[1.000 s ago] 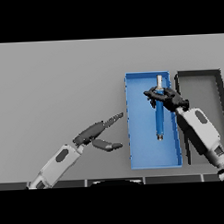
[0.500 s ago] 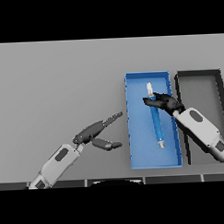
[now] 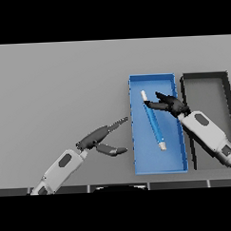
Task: Pick up the blue pipe and place it into the blue bin.
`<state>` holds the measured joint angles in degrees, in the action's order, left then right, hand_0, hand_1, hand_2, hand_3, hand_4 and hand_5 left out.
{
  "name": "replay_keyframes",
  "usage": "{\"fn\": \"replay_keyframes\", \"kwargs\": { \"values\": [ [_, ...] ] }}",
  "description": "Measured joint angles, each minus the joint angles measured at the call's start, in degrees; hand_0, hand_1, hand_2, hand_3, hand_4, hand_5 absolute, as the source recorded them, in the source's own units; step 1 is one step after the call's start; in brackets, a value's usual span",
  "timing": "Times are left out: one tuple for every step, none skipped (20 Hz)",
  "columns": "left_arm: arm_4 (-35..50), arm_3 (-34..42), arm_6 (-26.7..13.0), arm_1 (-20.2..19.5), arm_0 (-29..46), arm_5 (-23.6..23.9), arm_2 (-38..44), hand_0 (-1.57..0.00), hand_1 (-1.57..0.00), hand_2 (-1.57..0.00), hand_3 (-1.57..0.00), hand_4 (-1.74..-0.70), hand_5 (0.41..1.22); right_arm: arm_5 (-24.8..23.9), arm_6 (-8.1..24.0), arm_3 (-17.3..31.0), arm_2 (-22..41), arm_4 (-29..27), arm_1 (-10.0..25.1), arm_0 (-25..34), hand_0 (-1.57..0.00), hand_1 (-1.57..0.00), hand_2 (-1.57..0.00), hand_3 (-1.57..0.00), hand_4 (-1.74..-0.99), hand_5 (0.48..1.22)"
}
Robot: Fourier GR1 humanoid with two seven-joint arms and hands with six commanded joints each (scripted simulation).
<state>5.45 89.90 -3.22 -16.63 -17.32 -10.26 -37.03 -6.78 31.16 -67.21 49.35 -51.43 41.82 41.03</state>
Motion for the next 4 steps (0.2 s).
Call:
{"fn": "replay_keyframes", "kwargs": {
  "values": [
    [0.32,-0.22,-0.53,0.03,-0.34,-0.22,0.16,0.00,0.00,0.00,0.00,-0.92,0.467,0.40,-0.82,-0.33,-0.07,-0.15,0.19,-0.56,-0.01,-0.01,-0.01,-0.01,-1.129,0.673],
    [0.53,-0.04,-0.87,-0.09,-0.76,-0.15,0.49,0.00,0.00,0.00,0.00,-0.92,0.467,1.35,-1.07,1.32,-0.07,0.24,-0.18,0.08,-0.01,-0.01,-0.01,-0.01,-1.129,0.674],
    [0.88,-0.05,-1.32,-0.09,-0.97,-0.21,0.71,0.00,0.00,0.00,0.00,-0.92,0.469,1.49,-1.16,1.44,-0.09,0.01,-0.47,-0.07,-0.01,-0.01,-0.01,-0.01,-1.129,0.678],
    [1.23,0.07,-1.31,-0.34,-1.20,-0.24,1.12,0.00,0.00,0.00,0.00,-0.92,0.468,1.68,-1.33,1.00,-0.18,-0.20,-0.44,-0.05,-0.01,-0.01,-0.01,-0.01,-1.129,0.677]
  ]
}}
